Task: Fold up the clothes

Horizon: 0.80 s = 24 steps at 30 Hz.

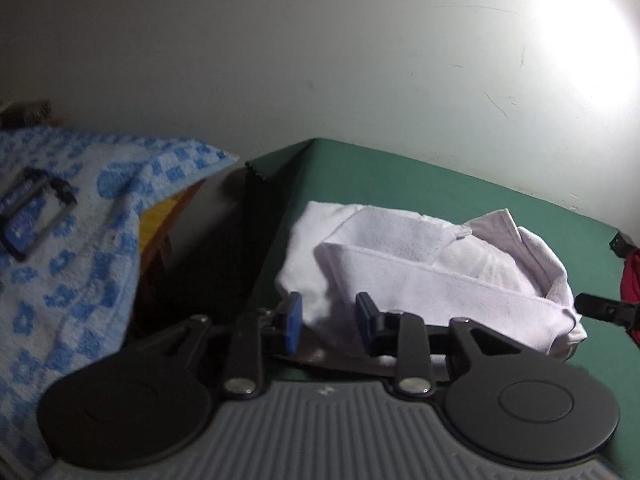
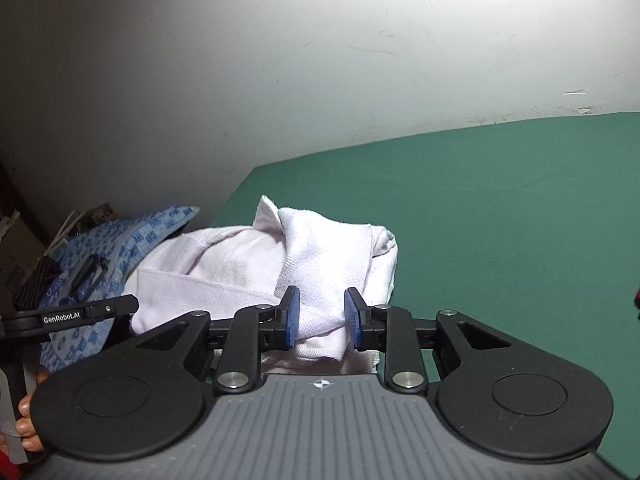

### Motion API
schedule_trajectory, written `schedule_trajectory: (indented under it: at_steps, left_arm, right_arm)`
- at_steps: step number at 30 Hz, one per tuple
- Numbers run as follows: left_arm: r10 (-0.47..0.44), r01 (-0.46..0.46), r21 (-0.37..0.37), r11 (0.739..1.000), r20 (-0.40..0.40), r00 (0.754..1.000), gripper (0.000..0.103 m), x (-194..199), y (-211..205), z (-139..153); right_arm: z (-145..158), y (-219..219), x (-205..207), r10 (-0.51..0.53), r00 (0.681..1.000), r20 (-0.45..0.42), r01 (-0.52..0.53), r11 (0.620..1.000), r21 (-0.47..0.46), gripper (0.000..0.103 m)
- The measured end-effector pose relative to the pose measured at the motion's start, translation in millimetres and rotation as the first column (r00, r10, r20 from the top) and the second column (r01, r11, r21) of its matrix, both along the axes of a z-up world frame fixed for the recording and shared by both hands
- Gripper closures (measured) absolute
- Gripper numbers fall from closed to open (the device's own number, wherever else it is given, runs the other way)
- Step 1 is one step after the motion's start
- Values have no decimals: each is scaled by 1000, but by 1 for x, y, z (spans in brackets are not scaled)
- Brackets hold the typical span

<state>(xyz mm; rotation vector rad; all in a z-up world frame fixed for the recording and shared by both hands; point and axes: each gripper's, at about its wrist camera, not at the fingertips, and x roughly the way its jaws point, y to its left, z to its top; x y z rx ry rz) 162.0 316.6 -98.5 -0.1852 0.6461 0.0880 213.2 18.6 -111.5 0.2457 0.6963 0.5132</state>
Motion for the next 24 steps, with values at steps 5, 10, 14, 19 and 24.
schedule_trajectory:
  at_steps: [5,10,14,19,24]
  left_arm:
    - [-10,11,-51,999,10,1000,74,-38,-8,11]
    - [-110,116,92,989,-67,992,44,-81,-71,1]
    - [-168,186,215,959,-97,981,15,-109,-112,0]
    - [-133,171,268,948,-154,979,13,-119,-131,10]
    - [-29,69,220,973,-183,983,3,-134,-124,27]
  right_arm:
    - [10,-8,-31,-24,1000,-1,23,996,-91,74]
    - [6,3,-91,30,998,-54,-42,969,-243,61]
    - [-5,5,-122,31,988,-151,-69,965,-251,60]
    - [6,6,-152,-75,987,-140,26,945,-325,46]
    - [24,8,-174,-124,991,-52,101,941,-322,29]
